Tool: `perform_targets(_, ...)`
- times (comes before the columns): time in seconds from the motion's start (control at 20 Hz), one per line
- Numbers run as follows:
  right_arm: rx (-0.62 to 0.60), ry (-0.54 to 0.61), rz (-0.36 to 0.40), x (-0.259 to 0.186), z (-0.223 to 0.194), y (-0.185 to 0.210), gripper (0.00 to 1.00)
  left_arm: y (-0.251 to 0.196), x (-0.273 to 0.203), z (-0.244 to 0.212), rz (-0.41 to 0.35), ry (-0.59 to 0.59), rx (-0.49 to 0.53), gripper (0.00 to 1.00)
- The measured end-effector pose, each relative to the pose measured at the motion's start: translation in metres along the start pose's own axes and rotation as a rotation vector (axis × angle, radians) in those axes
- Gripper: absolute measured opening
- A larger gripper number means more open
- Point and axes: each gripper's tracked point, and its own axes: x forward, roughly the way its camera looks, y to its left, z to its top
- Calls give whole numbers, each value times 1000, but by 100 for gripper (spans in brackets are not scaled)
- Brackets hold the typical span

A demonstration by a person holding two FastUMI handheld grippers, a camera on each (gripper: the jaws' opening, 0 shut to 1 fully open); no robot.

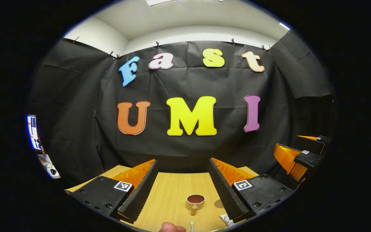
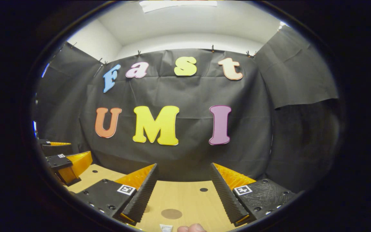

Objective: Put the toothbrush and toothpaste on the desktop into the cup, then pick up the cup and place it on the coaster on the desktop.

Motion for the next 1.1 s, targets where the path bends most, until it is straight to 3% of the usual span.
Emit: perform_targets(1.1, -19, 37, 20, 6, -18, -9, 95, -19, 3, -33, -19, 101, 11, 98)
